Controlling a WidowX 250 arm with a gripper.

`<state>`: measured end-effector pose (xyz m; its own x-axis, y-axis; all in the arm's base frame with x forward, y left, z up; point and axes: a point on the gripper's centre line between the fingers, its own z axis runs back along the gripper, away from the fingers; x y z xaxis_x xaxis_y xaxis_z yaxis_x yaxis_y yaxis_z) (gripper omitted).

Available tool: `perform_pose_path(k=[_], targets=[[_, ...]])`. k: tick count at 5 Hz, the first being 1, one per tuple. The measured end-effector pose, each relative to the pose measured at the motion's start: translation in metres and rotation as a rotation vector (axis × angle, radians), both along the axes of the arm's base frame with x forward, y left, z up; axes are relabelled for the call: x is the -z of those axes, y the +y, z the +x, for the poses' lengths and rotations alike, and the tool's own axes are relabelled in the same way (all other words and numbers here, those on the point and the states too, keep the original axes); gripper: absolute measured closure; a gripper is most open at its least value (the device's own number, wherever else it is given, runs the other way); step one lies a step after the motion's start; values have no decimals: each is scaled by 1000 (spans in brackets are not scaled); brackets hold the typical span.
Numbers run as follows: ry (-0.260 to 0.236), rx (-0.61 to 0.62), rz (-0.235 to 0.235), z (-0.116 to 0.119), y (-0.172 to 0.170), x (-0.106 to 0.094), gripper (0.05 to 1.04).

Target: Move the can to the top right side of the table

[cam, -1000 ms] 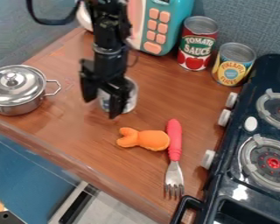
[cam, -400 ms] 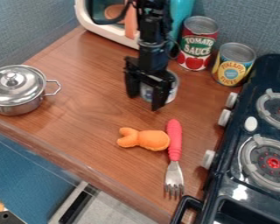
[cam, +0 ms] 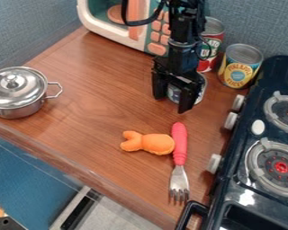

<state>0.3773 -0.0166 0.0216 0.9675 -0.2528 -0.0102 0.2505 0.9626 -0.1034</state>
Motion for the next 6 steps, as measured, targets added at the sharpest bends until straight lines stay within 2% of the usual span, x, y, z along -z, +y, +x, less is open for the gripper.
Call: perform_pose_path(k=[1, 2, 6], targets=[[-32, -35, 39, -18, 14, -13, 84], [-59, -108, 79, -49, 56, -25, 84], [-67, -100, 78, -48, 53, -27, 84]])
